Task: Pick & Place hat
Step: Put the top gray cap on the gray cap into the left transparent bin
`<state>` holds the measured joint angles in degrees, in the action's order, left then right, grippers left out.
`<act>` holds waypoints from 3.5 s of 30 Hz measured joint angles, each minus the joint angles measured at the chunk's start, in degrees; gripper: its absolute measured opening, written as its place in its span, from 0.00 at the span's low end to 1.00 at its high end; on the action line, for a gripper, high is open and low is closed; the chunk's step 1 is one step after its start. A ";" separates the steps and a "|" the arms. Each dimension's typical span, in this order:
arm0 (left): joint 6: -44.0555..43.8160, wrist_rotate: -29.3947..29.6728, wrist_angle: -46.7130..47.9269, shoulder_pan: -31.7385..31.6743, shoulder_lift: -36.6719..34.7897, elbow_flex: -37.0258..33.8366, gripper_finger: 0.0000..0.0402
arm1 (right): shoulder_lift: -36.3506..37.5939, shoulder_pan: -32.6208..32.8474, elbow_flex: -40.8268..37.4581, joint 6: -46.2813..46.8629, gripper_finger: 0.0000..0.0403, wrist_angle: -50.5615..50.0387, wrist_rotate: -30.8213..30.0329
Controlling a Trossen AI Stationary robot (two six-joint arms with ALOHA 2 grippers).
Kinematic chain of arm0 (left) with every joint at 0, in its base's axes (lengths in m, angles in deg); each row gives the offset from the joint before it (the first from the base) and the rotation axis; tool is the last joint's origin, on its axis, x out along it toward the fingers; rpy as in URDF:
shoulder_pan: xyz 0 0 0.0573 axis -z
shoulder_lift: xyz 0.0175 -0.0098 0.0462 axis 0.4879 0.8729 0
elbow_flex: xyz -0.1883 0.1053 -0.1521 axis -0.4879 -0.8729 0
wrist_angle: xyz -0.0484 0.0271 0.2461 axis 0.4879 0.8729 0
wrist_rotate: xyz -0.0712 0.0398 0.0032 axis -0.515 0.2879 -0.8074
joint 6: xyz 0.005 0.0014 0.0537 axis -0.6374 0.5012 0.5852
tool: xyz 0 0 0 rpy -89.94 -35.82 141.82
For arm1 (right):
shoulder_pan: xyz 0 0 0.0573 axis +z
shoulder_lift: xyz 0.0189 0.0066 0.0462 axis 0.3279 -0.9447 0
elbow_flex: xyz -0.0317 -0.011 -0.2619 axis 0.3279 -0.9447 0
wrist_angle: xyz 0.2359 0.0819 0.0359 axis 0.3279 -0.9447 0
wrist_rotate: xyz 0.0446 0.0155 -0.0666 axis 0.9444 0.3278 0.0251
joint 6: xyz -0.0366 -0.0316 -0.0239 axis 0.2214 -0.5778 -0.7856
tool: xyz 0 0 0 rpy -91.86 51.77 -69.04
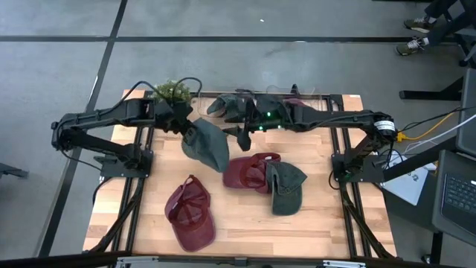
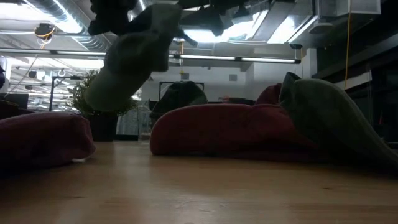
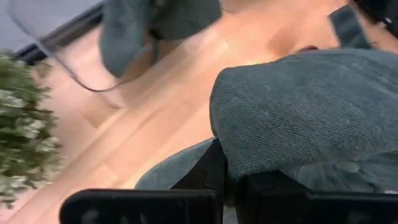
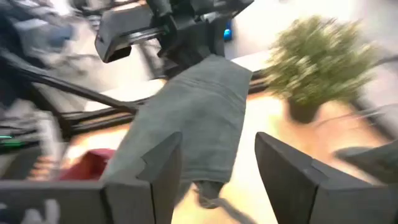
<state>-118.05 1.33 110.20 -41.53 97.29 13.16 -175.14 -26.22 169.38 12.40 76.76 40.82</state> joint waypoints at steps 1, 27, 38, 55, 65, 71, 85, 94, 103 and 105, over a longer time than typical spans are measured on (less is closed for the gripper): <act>0.10 0.58 -0.07 -0.60 0.00 0.00 0.01 | 0.23 1.01 0.00 -2.01 0.50 0.13 -3.00; -0.12 7.99 -14.16 -5.08 1.20 0.00 0.01 | -1.74 7.13 0.00 -4.83 0.50 -3.17 -29.65; -2.07 3.72 -16.63 -3.45 1.25 0.00 0.02 | -2.89 2.52 0.00 2.32 0.50 -4.39 -21.70; -0.92 12.87 -13.94 -3.54 1.25 0.00 0.02 | -2.01 2.04 5.25 7.07 0.50 -7.12 -14.49; -1.49 16.25 -20.43 -3.54 1.27 0.00 0.02 | -2.86 8.61 7.35 -10.52 0.50 -6.99 -35.39; -2.00 16.23 -23.69 -3.54 1.53 0.00 0.02 | -5.50 8.73 7.35 -12.34 0.50 -6.77 -37.40; -3.67 12.41 -24.59 -3.54 1.53 0.00 0.02 | -6.66 6.21 7.32 -15.48 0.49 -4.38 -45.89; -3.56 6.05 -25.26 -3.41 1.53 0.00 0.03 | -6.66 4.60 7.32 -12.21 0.28 -5.33 -41.95; 3.44 1.40 -22.83 -2.99 1.53 0.00 0.03 | -6.24 4.44 7.28 -8.21 0.03 -8.09 -35.54; 4.77 0.75 -20.88 -2.99 1.39 0.00 0.03 | -5.75 4.28 7.28 -5.06 0.04 -10.24 -32.94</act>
<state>-113.28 2.08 89.32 -44.52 98.68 13.16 -180.89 -21.94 176.66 7.34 66.52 7.89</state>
